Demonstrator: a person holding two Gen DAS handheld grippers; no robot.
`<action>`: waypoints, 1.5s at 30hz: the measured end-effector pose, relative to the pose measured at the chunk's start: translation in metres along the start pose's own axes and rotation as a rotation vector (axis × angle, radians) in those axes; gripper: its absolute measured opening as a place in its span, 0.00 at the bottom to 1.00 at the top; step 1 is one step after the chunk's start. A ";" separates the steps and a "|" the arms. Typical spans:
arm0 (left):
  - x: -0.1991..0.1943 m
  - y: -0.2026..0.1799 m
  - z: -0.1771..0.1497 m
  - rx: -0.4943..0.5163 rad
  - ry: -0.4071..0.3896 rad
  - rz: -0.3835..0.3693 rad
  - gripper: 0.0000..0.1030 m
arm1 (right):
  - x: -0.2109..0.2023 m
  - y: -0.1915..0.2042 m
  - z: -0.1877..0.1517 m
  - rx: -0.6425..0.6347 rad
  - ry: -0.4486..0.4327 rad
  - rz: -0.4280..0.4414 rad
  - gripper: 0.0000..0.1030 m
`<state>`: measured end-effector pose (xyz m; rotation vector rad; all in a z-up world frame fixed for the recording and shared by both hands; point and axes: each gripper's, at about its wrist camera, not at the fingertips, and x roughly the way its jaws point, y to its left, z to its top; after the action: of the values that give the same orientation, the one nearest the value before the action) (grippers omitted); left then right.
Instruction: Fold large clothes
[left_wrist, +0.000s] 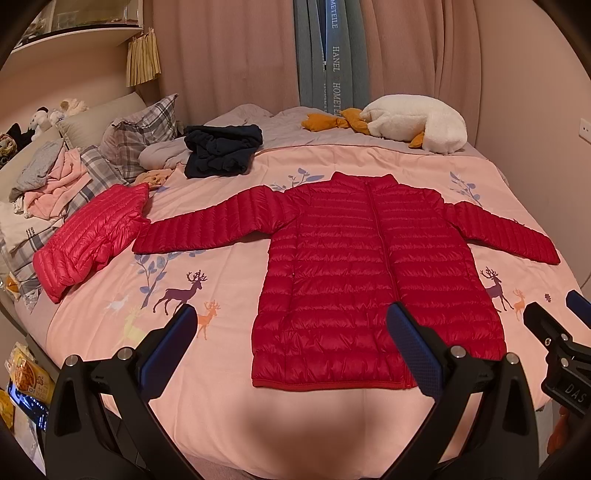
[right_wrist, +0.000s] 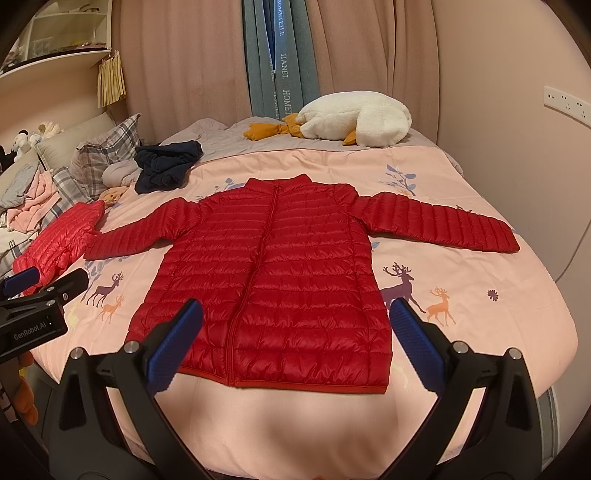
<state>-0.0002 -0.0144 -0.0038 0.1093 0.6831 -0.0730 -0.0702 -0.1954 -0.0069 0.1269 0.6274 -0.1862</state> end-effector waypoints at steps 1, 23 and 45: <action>0.000 0.000 0.000 0.000 0.000 0.000 0.99 | 0.000 -0.001 0.000 0.001 0.000 0.000 0.98; 0.000 0.000 0.000 -0.001 0.000 0.000 0.99 | 0.000 -0.001 -0.001 0.001 0.000 0.002 0.98; 0.210 0.175 0.001 -0.639 0.172 -0.224 0.99 | 0.056 -0.040 0.001 0.295 -0.047 0.443 0.98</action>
<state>0.1807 0.1524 -0.1226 -0.5816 0.8600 -0.0575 -0.0338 -0.2423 -0.0419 0.5389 0.5083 0.1487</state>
